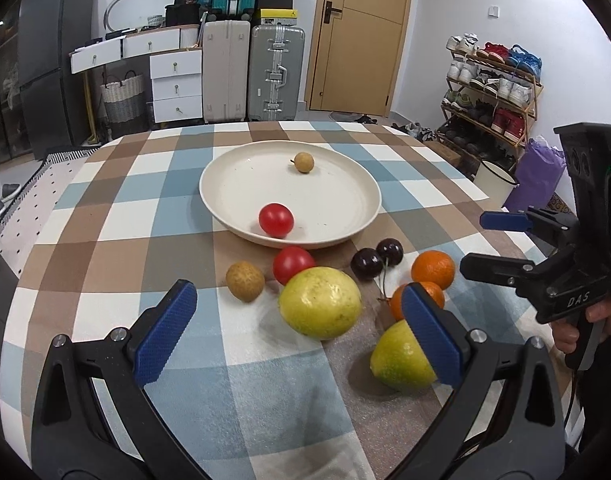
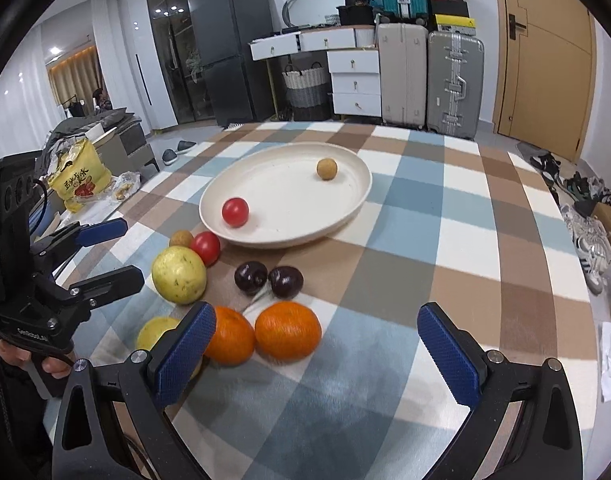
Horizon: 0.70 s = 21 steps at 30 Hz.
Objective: Organize fruits
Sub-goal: 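Move the left tool to a large green fruit while the right tool grasps a mandarin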
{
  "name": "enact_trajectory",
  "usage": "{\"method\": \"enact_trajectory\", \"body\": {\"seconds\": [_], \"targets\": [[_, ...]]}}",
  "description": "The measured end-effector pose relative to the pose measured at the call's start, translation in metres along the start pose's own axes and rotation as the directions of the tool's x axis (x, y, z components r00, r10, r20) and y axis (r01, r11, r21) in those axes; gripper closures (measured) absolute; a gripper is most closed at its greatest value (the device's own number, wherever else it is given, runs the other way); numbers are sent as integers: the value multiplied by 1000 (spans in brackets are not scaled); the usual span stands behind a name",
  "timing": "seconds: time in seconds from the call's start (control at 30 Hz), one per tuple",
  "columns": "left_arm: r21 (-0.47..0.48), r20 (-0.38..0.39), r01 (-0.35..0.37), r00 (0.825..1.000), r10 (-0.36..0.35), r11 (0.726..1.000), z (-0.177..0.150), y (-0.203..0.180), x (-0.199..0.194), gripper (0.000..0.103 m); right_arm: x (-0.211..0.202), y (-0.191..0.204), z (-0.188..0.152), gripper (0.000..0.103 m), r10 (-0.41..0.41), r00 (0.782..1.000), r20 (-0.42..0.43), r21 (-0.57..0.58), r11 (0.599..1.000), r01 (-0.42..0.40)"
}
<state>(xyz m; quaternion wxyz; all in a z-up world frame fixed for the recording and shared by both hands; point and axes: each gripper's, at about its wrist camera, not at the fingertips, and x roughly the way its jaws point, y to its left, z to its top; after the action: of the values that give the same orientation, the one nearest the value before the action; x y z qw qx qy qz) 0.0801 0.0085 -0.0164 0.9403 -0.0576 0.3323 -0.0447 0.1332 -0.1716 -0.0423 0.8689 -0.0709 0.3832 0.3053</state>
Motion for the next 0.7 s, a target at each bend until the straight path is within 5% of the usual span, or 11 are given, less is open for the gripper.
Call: {"method": "enact_trajectory", "body": {"seconds": [0.37, 0.7], "targets": [[-44, -44, 19, 999, -21, 999, -2, 7, 7, 2, 11, -2, -14, 1, -45, 996, -78, 7, 999, 46], [-53, -105, 54, 993, -59, 997, -6, 7, 22, 19, 22, 3, -16, 1, -57, 993, -101, -30, 998, 55]]}}
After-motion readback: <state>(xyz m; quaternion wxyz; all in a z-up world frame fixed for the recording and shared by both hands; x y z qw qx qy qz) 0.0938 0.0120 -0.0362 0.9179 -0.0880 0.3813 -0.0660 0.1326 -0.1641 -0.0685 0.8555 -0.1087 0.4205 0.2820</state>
